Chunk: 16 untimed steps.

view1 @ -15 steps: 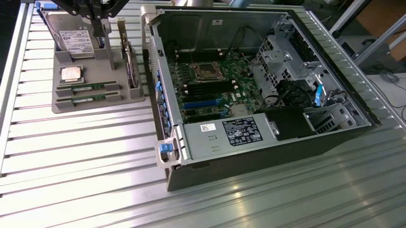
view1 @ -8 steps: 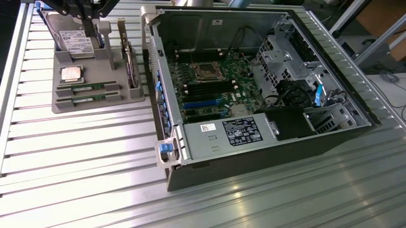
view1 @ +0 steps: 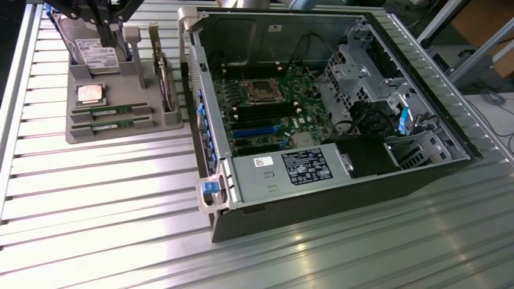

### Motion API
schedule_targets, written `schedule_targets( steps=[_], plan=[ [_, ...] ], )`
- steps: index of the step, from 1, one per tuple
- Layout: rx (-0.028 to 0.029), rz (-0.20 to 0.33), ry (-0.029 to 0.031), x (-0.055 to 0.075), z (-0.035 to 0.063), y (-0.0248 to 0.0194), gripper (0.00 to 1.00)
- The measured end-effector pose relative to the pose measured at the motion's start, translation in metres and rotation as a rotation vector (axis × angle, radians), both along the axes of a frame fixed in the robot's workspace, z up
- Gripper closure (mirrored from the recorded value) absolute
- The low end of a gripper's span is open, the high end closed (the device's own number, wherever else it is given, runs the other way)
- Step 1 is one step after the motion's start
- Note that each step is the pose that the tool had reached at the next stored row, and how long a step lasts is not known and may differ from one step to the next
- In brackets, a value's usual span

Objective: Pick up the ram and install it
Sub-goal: 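Reach for the ram, then pick up the ram and move it above insertion slot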

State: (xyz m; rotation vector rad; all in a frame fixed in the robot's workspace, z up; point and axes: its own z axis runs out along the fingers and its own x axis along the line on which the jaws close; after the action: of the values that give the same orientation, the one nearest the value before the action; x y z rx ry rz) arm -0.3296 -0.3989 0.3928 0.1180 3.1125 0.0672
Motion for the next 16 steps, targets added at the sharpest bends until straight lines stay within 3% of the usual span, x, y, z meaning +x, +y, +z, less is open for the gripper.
schedule_targets(
  steps=[16],
  plan=[
    [0.0,0.013,0.0,-0.0002,0.0,0.0,0.9]
  ],
)
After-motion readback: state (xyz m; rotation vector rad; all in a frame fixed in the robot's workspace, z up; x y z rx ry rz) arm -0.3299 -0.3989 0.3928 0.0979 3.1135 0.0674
